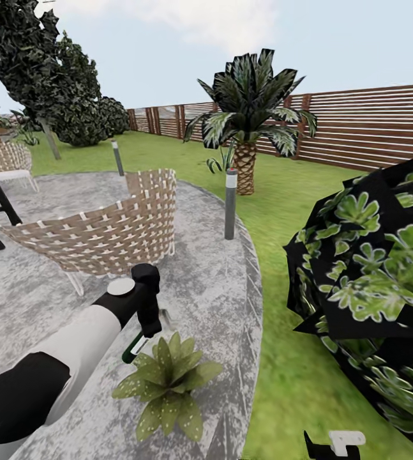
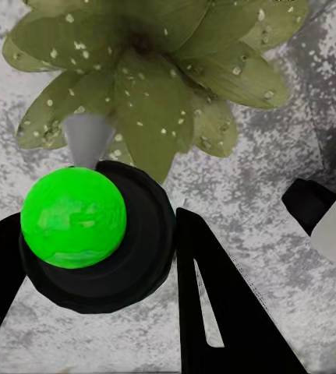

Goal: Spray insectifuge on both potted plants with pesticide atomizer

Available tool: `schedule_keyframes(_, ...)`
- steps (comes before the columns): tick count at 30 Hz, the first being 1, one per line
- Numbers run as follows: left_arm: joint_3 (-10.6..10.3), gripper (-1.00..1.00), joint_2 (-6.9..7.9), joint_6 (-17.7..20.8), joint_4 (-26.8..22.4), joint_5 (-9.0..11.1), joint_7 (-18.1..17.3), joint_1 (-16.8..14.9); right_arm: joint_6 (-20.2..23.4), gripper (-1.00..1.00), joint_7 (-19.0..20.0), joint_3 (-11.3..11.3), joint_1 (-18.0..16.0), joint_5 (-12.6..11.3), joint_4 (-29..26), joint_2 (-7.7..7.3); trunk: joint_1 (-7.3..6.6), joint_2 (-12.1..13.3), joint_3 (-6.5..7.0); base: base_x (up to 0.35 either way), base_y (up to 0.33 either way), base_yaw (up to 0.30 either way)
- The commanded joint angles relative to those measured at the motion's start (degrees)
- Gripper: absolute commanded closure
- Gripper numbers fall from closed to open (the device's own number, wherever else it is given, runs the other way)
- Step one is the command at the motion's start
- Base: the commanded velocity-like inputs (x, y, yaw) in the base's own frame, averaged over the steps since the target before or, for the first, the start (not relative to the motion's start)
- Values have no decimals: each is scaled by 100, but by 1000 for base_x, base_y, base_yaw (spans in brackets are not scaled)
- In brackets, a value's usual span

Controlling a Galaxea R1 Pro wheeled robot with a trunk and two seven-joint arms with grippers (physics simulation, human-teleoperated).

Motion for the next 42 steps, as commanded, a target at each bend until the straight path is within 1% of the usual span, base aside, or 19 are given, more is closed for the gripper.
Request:
schedule_keyframes(1,-53,100,-2,57,0,-47,-53,3,-19,-100,47,-50,-5,12,5,0,-1,-2,-5,4,3,-284)
schedule_keyframes(3,-148,100,-37,49,18,-47,-58,9,-19,-100,47,-50,-5,12,5,0,-1,-2,-5,2,1,-282)
schedule_keyframes(6,-185,100,-57,46,24,-47,-59,4,-19,-100,47,-50,-5,12,5,0,-1,-2,-5,0,0,-240)
schedule_keyframes(9,-210,100,-60,41,25,-45,-65,8,-19,-100,47,-50,-5,12,5,0,-1,-2,-5,0,0,-67)
schedule_keyframes(11,-232,100,-62,38,32,-46,-155,10,-19,-100,47,-50,-5,12,5,0,-1,-2,-5,0,0,-12)
schedule_keyframes(13,-487,100,-61,20,34,-45,-191,9,-19,-100,47,-50,-5,12,5,0,-1,-2,-5,0,0,-3)
schedule_keyframes(14,-640,100,-61,13,34,-42,-191,10,-19,-100,47,-50,-5,12,8,0,-1,-2,-5,0,0,-1)
schedule_keyframes(15,-843,100,-61,7,34,-45,-191,9,-19,-100,47,-50,-5,12,8,0,-1,-2,-5,0,0,0)
schedule_keyframes(17,-1061,100,-61,3,34,-46,-191,5,-19,-100,47,-50,-5,12,8,-12,-1,-2,-5,0,0,0)
schedule_keyframes(18,-1128,100,-64,6,34,-50,-191,3,-19,-100,47,-50,-5,12,6,-20,-1,-2,-5,0,0,0)
schedule_keyframes(23,-1173,100,-61,10,28,-54,-191,-5,-21,-100,47,-50,-5,12,5,-28,-1,-2,-5,54,43,0)
schedule_keyframes(31,-1164,100,-69,14,34,2,-191,2,-27,-100,47,-51,-5,4,5,-14,-1,-2,-5,220,199,-3)
schedule_keyframes(37,-1166,100,-133,5,34,6,-191,11,-25,-100,47,-50,-5,3,5,-2,-1,-2,-5,44,40,-237)
schedule_keyframes(42,-1166,100,-136,1,42,6,-191,18,-26,-100,47,-50,-5,3,5,0,-1,-2,-5,2,1,-250)
